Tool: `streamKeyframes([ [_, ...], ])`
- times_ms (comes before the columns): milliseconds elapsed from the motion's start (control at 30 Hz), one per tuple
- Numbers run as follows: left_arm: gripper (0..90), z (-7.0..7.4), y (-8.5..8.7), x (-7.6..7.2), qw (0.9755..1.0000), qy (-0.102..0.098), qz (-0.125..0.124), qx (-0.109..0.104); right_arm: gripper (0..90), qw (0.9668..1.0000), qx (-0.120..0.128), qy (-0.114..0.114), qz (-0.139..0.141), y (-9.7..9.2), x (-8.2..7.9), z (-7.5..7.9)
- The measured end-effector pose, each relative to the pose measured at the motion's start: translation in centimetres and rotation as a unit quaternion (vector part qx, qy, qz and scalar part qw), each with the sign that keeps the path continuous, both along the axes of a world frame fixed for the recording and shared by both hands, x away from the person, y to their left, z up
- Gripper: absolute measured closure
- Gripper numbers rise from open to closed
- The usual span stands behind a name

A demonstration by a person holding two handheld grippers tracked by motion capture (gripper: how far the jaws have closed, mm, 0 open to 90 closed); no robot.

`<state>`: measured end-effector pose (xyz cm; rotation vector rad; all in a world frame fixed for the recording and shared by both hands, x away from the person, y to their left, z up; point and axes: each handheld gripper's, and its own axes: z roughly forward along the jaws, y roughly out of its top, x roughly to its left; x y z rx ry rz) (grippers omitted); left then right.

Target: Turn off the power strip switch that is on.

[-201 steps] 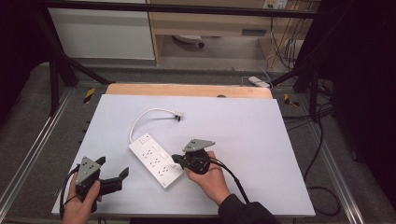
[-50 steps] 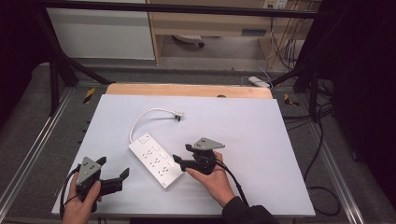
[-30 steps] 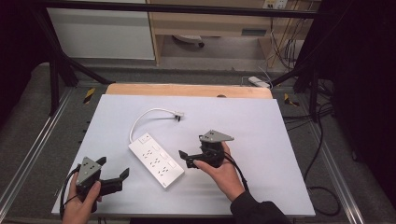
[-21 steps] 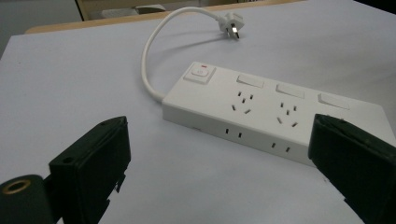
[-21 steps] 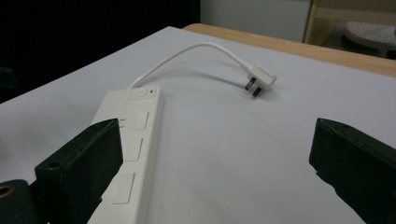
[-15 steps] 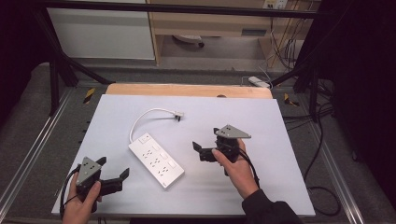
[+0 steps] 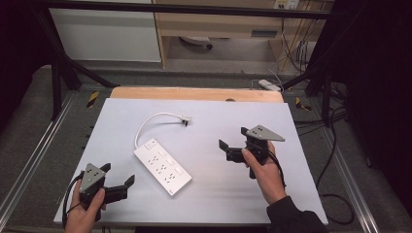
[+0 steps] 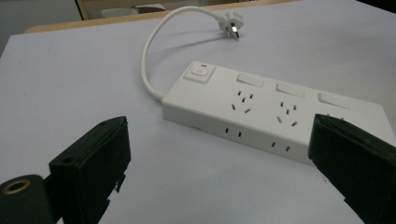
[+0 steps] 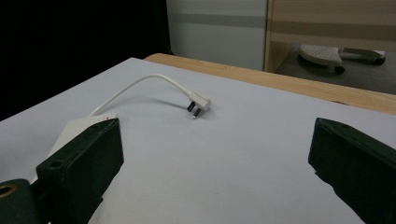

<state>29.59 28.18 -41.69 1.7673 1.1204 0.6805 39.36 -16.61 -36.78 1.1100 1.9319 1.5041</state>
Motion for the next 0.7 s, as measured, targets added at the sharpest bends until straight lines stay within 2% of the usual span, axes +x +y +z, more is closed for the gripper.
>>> streamKeyframes([
  [300, 5.6, 0.0, 0.0, 0.0, 1.0, 0.0, 0.0, 0.0, 3.3, 0.9998, 0.011, -0.011, -0.014, -1.7, -0.2, 0.5],
  [700, 5.6, 0.0, 0.0, 0.0, 1.0, 0.0, 0.0, -0.001, 4.8, 0.9994, 0.008, -0.023, -0.026, -4.2, -0.7, 0.9],
])
